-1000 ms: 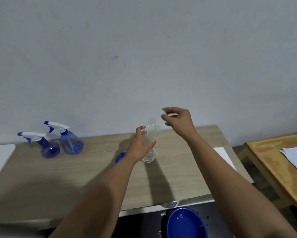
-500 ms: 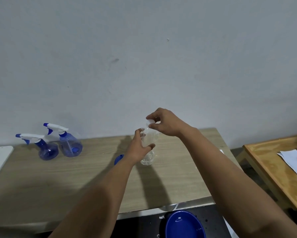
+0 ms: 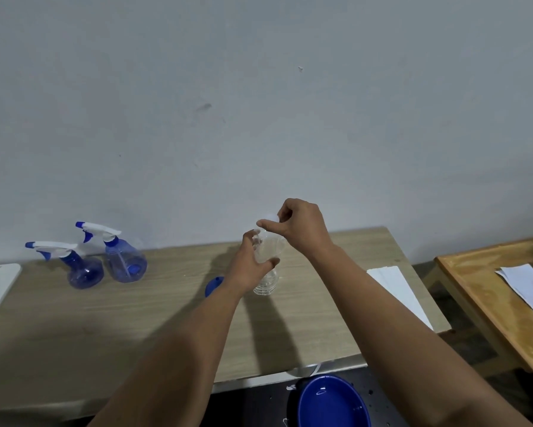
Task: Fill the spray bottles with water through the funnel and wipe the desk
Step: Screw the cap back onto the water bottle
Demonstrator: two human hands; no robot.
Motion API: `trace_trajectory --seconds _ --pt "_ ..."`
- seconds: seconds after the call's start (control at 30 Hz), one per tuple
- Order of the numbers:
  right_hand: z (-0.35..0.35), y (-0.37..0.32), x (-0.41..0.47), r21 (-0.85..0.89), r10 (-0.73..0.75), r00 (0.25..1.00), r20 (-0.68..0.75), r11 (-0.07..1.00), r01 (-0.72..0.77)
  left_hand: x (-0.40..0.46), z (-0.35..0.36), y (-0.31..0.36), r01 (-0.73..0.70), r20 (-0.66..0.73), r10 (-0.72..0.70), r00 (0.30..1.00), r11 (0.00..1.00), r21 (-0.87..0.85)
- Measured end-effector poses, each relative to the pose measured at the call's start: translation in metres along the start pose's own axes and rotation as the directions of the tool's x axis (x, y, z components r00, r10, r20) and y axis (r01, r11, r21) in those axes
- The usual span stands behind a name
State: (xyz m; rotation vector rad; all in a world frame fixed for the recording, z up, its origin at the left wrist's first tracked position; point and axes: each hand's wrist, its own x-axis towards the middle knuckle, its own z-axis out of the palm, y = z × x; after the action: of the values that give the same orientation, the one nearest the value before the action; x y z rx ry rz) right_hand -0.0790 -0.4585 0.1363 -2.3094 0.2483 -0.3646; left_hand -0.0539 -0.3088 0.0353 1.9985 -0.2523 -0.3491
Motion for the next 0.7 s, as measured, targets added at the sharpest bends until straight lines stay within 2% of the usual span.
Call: trace_trajectory --seconds 0.07,0.17,0.27,0.47,0.6,0.7 --pt "0.004 -0.002 -0.002 0.033 -0.02 1.0 0.002 0.999 0.02 0.001 -0.003 -0.003 0.011 0.0 -0.011 1.0 1.0 0.009" --pt "0.0 -0.002 -0.004 0.113 -0.067 0.989 0.13 0.992 0.052 0.002 -0.005 -0.005 0.023 -0.003 -0.023 1.0 1.0 -0.002" --pt "-0.007 0.004 -0.002 0.17 -0.059 0.968 0.242 0.985 0.018 0.001 -0.003 -0.004 0.01 0.0 -0.01 1.0 1.0 -0.006" --pt "0.0 0.003 0.001 0.156 -0.02 0.99 0.143 0.988 -0.002 0.0 -0.003 -0.004 0.01 0.001 -0.01 1.0 1.0 -0.011" --pt "-0.003 0.002 0.001 0.102 -0.089 0.958 0.272 0.993 0.063 -0.001 -0.006 -0.005 0.033 -0.009 -0.033 0.999 0.999 -0.029" --pt "-0.002 0.006 0.001 0.123 -0.067 0.965 0.252 0.992 0.036 -0.001 -0.004 -0.004 0.042 -0.002 -0.042 0.999 0.999 -0.022"
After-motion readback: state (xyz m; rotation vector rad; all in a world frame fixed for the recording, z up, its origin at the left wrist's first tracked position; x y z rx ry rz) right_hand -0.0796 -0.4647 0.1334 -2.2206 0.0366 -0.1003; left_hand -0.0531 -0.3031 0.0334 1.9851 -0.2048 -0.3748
